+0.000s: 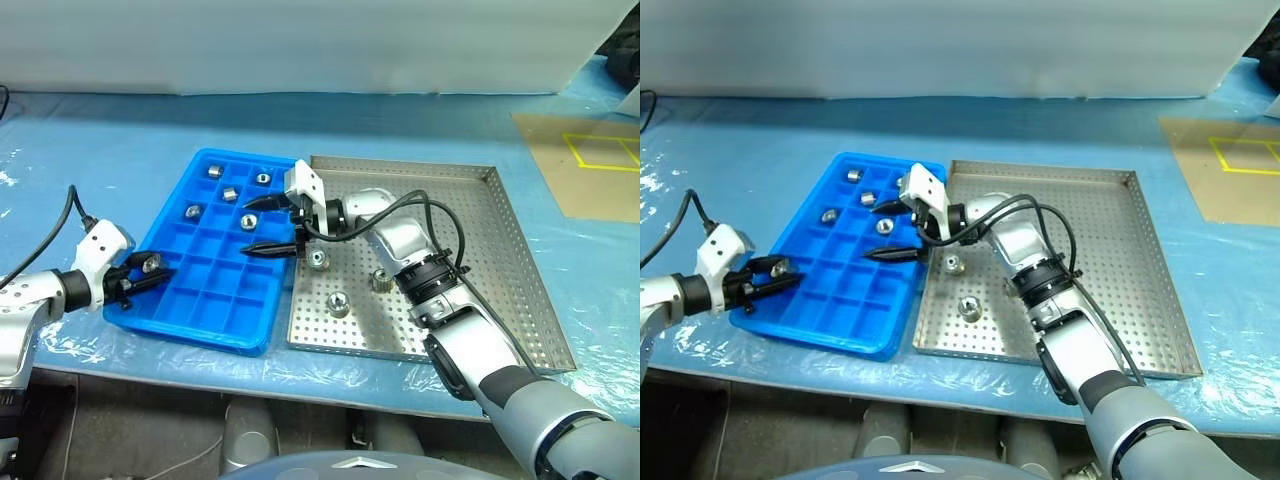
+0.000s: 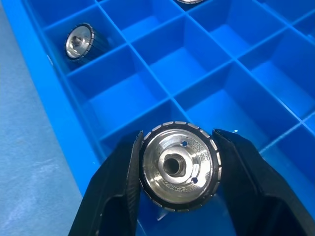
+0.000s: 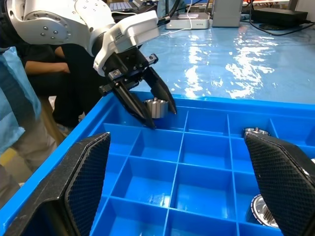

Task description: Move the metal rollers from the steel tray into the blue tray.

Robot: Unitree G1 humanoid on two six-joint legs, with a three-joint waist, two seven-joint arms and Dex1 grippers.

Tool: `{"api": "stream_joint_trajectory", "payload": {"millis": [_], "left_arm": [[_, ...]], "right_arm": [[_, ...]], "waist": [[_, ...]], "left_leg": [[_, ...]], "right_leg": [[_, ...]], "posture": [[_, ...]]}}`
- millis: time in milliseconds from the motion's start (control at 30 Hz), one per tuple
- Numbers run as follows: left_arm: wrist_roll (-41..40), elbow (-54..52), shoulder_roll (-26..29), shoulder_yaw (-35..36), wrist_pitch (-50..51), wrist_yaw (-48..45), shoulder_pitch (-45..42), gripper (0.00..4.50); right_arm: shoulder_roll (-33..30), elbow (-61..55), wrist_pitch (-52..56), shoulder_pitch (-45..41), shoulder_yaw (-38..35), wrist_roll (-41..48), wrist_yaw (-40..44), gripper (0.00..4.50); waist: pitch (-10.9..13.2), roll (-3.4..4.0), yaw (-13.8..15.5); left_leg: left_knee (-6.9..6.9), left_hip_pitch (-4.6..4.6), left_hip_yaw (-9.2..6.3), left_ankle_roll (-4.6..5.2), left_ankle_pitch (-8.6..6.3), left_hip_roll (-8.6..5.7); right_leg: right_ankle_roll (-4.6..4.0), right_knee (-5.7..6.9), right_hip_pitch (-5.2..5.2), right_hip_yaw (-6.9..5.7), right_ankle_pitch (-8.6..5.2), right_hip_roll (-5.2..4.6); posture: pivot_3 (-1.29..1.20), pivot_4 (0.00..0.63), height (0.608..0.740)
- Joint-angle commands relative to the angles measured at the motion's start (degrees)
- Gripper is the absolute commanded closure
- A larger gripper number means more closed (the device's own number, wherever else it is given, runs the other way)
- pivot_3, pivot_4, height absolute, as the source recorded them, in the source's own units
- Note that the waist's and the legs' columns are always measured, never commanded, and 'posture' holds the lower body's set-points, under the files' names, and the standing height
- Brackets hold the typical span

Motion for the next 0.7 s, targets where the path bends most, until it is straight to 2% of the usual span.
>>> {"api": "stream_joint_trajectory", "payload": {"millis": [33, 400, 600, 700], "left_arm": [[2.3, 2.8, 1.8, -0.3, -2.3, 0.7, 0.0, 2.62], [4.5, 9.2, 0.4, -4.4, -2.1, 4.8, -5.3, 2.62], [4.8, 12.2, -0.1, -5.7, -4.1, 6.0, -9.1, 0.63], [1.6, 9.2, -1.1, -6.1, -2.4, 3.7, -10.5, 0.63]], "right_arm": [[-0.1, -2.6, -0.1, -0.2, -1.4, 0.7, -0.2, 0.00], [-0.3, -1.9, -1.1, -0.2, -1.6, -0.2, -1.0, 0.00], [-0.7, -2.2, -0.9, 0.2, -2.0, -0.4, -1.9, 0.00], [-1.1, -2.9, -0.5, 0.5, -2.3, -0.4, -2.6, 0.00]], "waist": [[0.0, 0.00, -0.1], [0.0, 0.01, -0.9], [0.0, 0.02, -1.3], [0.0, 0.01, -1.3]], "left_leg": [[0.00, 0.02, 0.00, -0.01, 0.01, 0.00], [-0.04, 0.50, -0.01, -0.22, 0.13, 0.02], [-0.08, 0.69, -0.01, -0.27, 0.16, 0.05], [-0.06, 0.67, -0.01, -0.38, 0.22, 0.18]], "right_leg": [[0.00, 0.02, 0.00, 0.00, 0.00, 0.00], [-0.21, 0.79, 0.02, 0.06, -0.12, 0.00], [-0.32, 0.83, 0.06, 0.07, -0.05, 0.05], [-0.38, 0.79, 0.05, 0.07, -0.02, 0.19]], "posture": [[0.24, 0.150, 0.740], [0.23, 0.150, 0.740], [0.22, 0.150, 0.740], [0.19, 0.150, 0.740]]}}
